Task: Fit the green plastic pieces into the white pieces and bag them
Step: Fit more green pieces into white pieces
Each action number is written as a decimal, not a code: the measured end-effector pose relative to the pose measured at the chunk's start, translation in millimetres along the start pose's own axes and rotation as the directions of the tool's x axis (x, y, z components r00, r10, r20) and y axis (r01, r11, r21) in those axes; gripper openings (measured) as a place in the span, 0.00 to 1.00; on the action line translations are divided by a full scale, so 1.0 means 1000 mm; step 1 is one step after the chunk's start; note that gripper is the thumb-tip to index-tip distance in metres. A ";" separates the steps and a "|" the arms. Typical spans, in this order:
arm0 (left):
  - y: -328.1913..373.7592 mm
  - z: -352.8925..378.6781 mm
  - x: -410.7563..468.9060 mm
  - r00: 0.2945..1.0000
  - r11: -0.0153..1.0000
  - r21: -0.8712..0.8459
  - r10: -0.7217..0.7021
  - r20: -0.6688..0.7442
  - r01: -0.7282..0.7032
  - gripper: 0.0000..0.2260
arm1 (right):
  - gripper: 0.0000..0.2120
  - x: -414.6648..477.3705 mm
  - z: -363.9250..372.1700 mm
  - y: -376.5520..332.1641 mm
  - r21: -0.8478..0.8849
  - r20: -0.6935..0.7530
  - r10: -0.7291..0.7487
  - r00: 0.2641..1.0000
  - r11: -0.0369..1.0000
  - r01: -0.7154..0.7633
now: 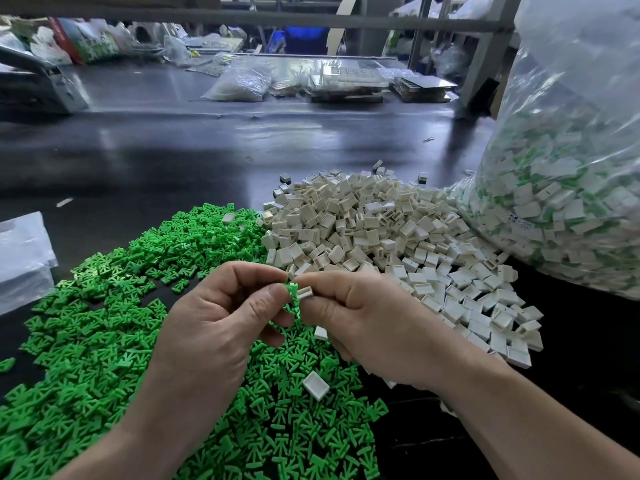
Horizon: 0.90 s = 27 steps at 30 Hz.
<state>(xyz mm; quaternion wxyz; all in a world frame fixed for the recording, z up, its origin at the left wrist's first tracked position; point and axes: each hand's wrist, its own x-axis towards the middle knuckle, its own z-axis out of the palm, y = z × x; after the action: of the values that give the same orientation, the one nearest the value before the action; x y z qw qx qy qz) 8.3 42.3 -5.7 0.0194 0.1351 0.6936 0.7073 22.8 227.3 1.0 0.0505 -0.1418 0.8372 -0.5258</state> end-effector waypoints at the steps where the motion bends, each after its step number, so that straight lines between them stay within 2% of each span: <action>1: 0.001 0.001 -0.001 1.000 1.000 0.010 0.006 0.000 -0.006 0.08 | 0.08 0.000 0.000 0.000 -0.011 0.009 0.001 1.000 1.000 -0.001; 5: 0.002 0.002 -0.002 0.999 0.998 0.056 0.033 0.007 -0.034 0.06 | 0.07 -0.002 0.001 -0.001 -0.048 0.014 -0.011 1.000 0.999 0.012; 8: 0.002 0.002 -0.003 0.999 0.995 0.085 0.050 0.002 -0.050 0.05 | 0.05 -0.002 0.001 0.000 -0.005 -0.023 -0.005 1.000 1.000 0.005; 14: 0.001 0.001 -0.003 0.996 0.987 0.137 0.085 0.014 -0.086 0.05 | 0.02 0.000 0.002 0.003 0.233 -0.093 0.049 0.994 0.972 -0.026; 17: 0.001 0.000 -0.002 0.998 0.993 0.100 0.068 0.014 -0.069 0.05 | 0.04 -0.001 0.001 0.000 0.371 -0.054 0.081 0.995 0.927 -0.055; 19: 0.001 -0.002 -0.001 0.998 0.997 0.045 0.055 0.017 -0.056 0.07 | 0.06 -0.001 0.000 -0.003 0.412 -0.026 0.106 0.994 0.907 -0.086; 22: 0.001 -0.005 0.001 0.997 0.985 -0.164 -0.044 0.070 0.055 0.15 | 0.07 -0.001 -0.002 -0.006 0.476 0.021 0.145 0.989 0.869 -0.137; 24: 0.002 -0.005 0.002 0.974 0.935 -0.305 -0.129 0.184 0.182 0.18 | 0.08 -0.002 -0.001 -0.008 0.519 0.060 0.153 0.986 0.839 -0.162; 27: 0.003 -0.004 0.001 0.901 0.820 -0.442 -0.188 0.392 0.364 0.23 | 0.12 -0.003 0.001 -0.008 0.587 0.135 0.142 0.981 0.786 -0.195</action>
<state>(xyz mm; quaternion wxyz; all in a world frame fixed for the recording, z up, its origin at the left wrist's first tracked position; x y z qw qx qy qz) 6.6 38.1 -2.3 0.2738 0.1385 0.4829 0.8202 27.6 224.4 8.0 0.1743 -0.0654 0.6353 -0.7495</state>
